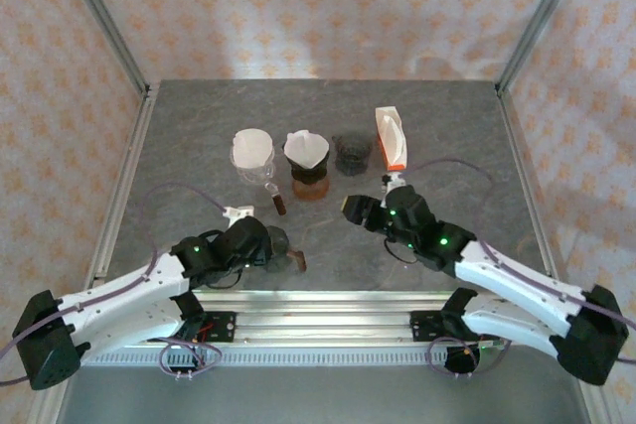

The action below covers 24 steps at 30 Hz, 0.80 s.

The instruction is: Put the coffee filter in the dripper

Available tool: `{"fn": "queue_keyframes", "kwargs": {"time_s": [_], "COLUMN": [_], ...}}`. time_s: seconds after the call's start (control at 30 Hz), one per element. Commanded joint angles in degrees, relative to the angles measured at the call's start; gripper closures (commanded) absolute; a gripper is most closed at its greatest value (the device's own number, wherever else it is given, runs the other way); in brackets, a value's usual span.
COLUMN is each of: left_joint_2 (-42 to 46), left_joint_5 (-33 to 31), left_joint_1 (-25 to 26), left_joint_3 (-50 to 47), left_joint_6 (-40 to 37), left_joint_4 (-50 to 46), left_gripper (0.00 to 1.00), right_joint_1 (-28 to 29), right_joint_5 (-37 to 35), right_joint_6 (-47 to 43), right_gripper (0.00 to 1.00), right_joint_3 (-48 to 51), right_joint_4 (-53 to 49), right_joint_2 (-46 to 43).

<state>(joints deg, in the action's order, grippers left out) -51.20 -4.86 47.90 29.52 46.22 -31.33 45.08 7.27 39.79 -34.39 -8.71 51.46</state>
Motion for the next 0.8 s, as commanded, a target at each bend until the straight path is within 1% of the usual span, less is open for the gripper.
{"fn": "queue_keyframes", "kwargs": {"time_s": [0.0, 0.13, 0.3, 0.43, 0.5, 0.63, 0.77], "left_joint_2": [-1.8, -5.4, -13.2, -19.0, -20.9, -21.7, -24.3], "left_joint_5": [3.4, 2.5, 2.9, 4.3, 4.5, 4.5, 6.3], "left_joint_1": [1.2, 5.9, 9.9, 10.5, 10.6, 10.6, 10.9], "left_joint_3": [1.6, 3.3, 6.4, 9.8, 11.8, 14.5, 16.4], "left_joint_6": [-0.8, 0.9, 2.4, 2.1, 1.5, -0.1, 0.1], "left_joint_4": [2.8, 5.9, 11.3, 15.0, 15.0, 16.0, 17.4], "left_gripper": [0.66, 0.66, 0.66, 0.66, 0.66, 0.64, 0.64], "right_joint_1": [-2.3, -4.0, -4.0, -4.0, -4.0, -4.0, -4.0], "right_joint_5": [-6.7, -8.8, -9.6, -9.1, -8.0, -7.0, -7.4], "right_joint_6": [-2.3, -3.0, -2.7, -2.3, -2.3, -2.7, -2.7], "right_gripper": [0.36, 0.36, 0.37, 0.37, 0.37, 0.36, 0.35], "right_joint_3": [0.6, 0.2, 0.2, 0.6, 0.9, 1.3, 1.5], "right_joint_4": [-11.0, -15.1, -16.1, -16.1, -15.9, -16.9, -17.9], "right_joint_2": [-4.5, -7.7, -7.9, -7.9, -7.9, -8.0, -8.7]}}
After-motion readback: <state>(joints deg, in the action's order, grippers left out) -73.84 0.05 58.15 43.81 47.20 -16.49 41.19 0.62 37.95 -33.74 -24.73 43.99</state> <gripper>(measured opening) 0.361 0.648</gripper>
